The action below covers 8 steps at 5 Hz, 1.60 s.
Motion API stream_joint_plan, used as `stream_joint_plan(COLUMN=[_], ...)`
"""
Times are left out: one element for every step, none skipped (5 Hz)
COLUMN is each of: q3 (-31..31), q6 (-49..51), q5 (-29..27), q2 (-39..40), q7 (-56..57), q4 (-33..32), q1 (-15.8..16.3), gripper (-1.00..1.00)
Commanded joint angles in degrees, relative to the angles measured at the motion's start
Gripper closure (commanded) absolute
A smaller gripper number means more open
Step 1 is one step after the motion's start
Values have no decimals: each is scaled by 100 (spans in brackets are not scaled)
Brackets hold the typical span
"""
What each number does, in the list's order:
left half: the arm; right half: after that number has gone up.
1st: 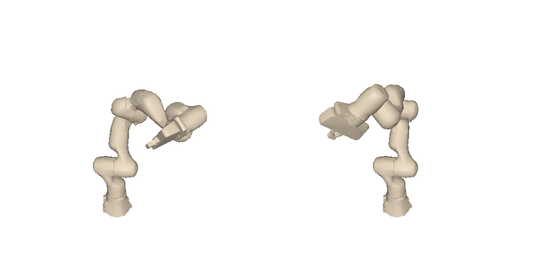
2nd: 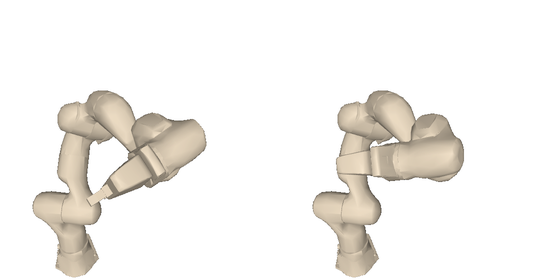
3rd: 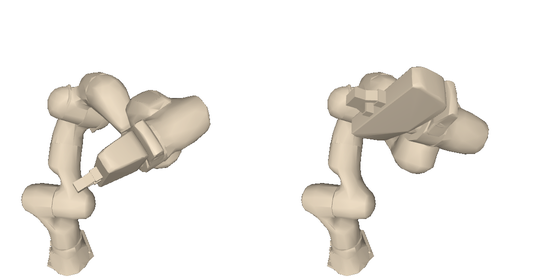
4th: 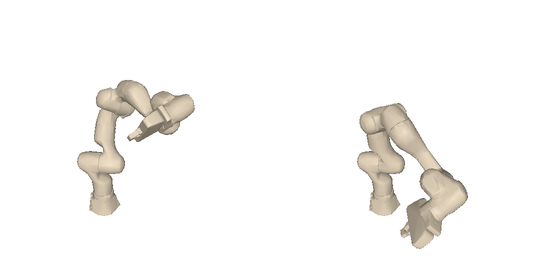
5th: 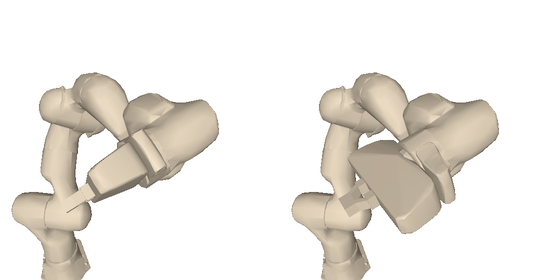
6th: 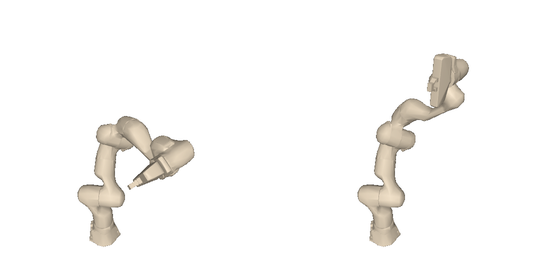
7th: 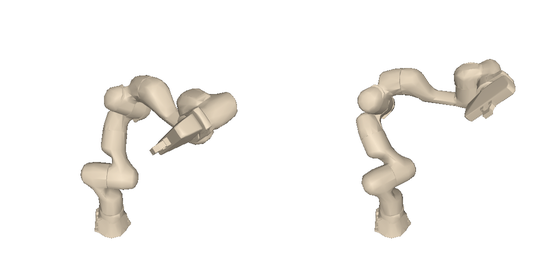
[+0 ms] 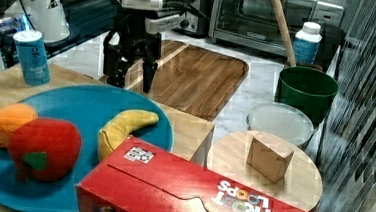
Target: Open the drawer.
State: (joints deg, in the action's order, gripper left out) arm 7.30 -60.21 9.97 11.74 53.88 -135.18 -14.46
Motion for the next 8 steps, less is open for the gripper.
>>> stream_joint_plan(q3=[-438,-546,-685,-909,-1235,-1482,-1808,-1862], q6=[40,-11,-103,-258,-254,-226,-107,-14], q5=[-306,-317,-153,-117,-421,-511,-703,-577], q2=[175,141,128,60,-72,-121,-262,-453], q7=[-305,-595,-1152,-1430,-1479,-1914,-1908,-2289], q4=[267,140,15,-194,-339,-383,-425,-572], q1=[420,613,869,1049,1180,1365,1264,1454], gripper=[-100,-100,-100,-100,-100,-100,-100,-100])
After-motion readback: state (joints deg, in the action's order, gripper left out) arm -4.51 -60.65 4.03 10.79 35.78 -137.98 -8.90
